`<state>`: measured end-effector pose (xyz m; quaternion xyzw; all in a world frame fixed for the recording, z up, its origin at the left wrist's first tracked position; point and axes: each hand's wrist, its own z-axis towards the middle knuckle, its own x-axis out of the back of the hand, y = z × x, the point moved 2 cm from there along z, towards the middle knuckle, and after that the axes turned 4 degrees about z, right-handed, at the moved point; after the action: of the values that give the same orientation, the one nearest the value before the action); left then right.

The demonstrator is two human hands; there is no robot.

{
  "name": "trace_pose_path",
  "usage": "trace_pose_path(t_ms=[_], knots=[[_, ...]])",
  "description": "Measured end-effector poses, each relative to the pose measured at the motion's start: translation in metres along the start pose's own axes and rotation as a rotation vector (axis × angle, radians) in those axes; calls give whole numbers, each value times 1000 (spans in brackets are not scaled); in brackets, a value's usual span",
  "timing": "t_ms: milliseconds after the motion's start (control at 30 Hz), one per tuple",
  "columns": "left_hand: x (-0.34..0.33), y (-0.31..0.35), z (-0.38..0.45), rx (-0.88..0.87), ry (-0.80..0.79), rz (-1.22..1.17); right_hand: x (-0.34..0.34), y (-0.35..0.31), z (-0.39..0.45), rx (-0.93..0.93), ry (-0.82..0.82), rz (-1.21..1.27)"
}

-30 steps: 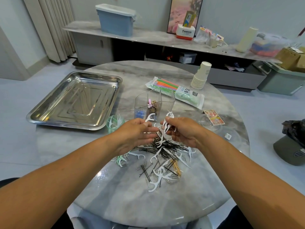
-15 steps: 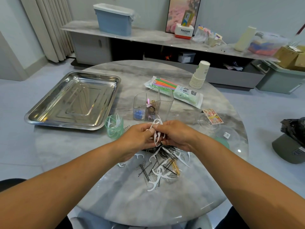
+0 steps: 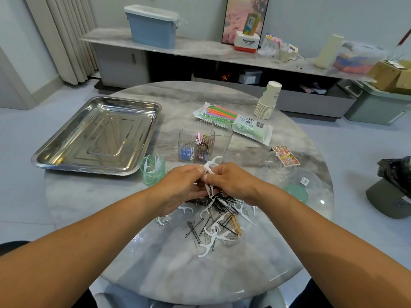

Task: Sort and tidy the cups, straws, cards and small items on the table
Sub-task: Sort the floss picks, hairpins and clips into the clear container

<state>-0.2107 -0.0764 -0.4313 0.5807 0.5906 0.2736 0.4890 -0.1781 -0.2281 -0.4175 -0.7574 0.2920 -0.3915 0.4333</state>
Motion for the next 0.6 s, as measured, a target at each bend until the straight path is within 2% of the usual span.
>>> trace_pose_path(t_ms=[167,333,467,600], knots=[[6,-1,4,14,70,-42,2,-4,-2,-3,3,19],[9,-4,5,-72,76,136,-1,-3,-1,-9,19,7],[6,-3,3,-63,-23,121,3,-7,-4,16,7,-171],[10,-4,4,-100,85,142,1,-5,-5,19,-51,-237]])
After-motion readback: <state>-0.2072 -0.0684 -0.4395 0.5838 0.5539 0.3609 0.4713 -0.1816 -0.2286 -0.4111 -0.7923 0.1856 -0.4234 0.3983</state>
